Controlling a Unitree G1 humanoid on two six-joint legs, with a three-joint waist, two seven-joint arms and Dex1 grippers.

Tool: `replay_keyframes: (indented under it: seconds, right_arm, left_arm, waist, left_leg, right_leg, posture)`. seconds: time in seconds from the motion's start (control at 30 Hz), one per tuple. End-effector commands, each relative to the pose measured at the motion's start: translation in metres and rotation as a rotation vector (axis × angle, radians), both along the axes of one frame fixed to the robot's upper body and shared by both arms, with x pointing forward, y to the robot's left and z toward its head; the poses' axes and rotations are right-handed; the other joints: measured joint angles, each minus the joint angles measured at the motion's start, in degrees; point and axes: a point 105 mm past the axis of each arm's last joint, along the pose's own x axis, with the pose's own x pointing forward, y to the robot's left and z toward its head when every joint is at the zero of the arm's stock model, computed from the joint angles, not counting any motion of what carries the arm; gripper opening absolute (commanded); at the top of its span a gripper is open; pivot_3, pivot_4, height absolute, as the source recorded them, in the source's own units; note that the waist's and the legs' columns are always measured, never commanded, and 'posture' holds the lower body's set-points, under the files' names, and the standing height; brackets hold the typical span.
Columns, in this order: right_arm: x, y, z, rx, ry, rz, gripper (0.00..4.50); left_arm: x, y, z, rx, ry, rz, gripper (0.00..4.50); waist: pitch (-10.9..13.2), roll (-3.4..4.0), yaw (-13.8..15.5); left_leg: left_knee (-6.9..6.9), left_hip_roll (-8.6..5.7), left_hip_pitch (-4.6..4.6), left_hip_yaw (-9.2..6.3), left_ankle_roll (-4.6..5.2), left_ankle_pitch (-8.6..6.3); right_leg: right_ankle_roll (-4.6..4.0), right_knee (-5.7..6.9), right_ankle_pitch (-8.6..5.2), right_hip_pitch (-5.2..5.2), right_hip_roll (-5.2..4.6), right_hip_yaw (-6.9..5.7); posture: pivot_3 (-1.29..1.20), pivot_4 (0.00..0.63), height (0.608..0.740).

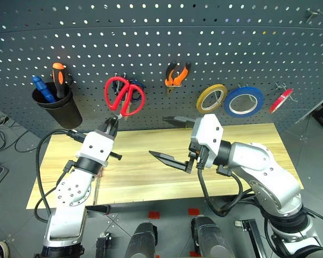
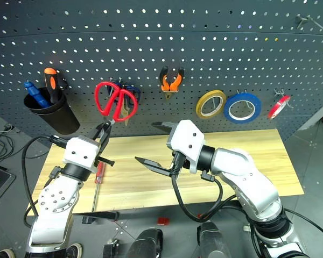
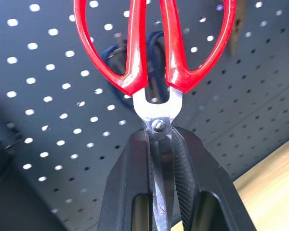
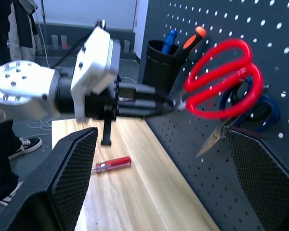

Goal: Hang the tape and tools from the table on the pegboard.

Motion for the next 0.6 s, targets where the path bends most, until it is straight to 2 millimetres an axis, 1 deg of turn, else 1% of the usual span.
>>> replay_keyframes:
  seconds: [0.03,0.3,0.6]
  right_arm:
    - [-0.006,0.002,0.012,0.038,-0.031,0.025,4.5]
    - [-0.005,0.004,0.014,0.039,-0.044,0.026,4.5]
    - [-0.003,0.005,0.015,0.044,-0.049,0.017,4.5]
  left_arm:
    - [0.0,0.003,0.007,-0.011,-0.032,0.027,0.29]
    - [0.005,0.004,0.003,-0.061,-0.006,0.042,0.29]
    - [0.015,0.004,-0.013,-0.126,0.071,0.065,0.29]
  waist:
    - [0.0,0.0,0.0]
    - [0.0,0.0,-0.1]
    - [0.0,0.0,-0.1]
  left_leg:
    - [0.0,0.01,0.0,-0.01,0.0,0.0]
    - [0.0,-0.02,0.0,0.0,0.0,0.0]
    - [0.01,-0.02,0.0,0.01,0.0,0.01]
  right_leg:
    - [0.0,0.0,0.0,0.0,0.0,-0.01]
    - [0.0,0.0,0.0,0.0,0.0,0.0]
    - [0.0,0.0,0.0,0.0,0.0,-0.01]
  posture:
    - [-0.08,0.256,0.74]
    - [-0.08,0.258,0.74]
    - [-0.08,0.258,0.74]
